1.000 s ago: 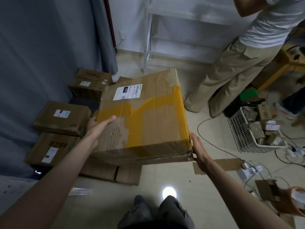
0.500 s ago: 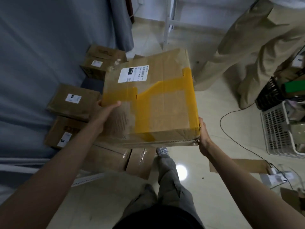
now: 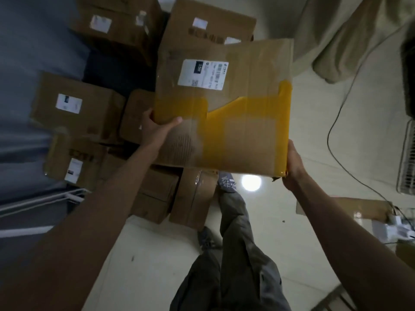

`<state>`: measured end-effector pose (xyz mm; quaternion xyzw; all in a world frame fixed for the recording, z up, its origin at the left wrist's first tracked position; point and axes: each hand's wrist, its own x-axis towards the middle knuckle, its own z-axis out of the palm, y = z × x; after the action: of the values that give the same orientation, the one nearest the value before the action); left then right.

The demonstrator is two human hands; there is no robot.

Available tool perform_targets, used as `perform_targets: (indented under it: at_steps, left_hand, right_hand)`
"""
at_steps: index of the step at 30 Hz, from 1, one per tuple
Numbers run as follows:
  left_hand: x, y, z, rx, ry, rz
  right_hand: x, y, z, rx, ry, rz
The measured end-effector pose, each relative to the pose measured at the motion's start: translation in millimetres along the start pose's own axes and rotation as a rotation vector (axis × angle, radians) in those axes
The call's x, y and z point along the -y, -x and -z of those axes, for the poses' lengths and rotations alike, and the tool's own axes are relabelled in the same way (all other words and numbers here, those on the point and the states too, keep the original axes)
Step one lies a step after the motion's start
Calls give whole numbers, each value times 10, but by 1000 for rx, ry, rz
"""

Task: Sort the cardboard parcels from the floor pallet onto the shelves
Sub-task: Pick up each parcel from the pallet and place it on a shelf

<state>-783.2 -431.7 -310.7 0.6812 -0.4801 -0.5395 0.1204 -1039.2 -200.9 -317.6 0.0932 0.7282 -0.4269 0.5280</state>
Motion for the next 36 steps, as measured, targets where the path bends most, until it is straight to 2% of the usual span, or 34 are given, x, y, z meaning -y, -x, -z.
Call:
perform_targets:
  at_steps: [3, 7, 13, 18, 24, 30, 36]
  left_hand:
    - [139, -445, -222, 42, -22, 21]
    - [414, -1005, -496, 27, -54, 27]
    - [1001, -1606, -769, 35, -117, 22]
    - [1344, -1913, -913, 27, -131, 38]
    - [1630, -2171, -943, 2, -126, 64]
    - [1729, -2349, -848, 36, -169, 123]
    - [1704, -2373, -837, 54, -276, 117]
  right_hand:
    - [6, -488, -97, -45, -10, -50]
    - [-150, -1140, -221, 56, 30, -108]
    - [-623, -1803, -351, -14, 53, -315]
    - [-905, -2215, -447, -31, 30, -418]
    - [-1154, -2538, -593, -4, 13, -364]
    - [-1320, -2437, -759, 80, 64, -382]
    - [-1297, -2370, -838, 100, 231, -327]
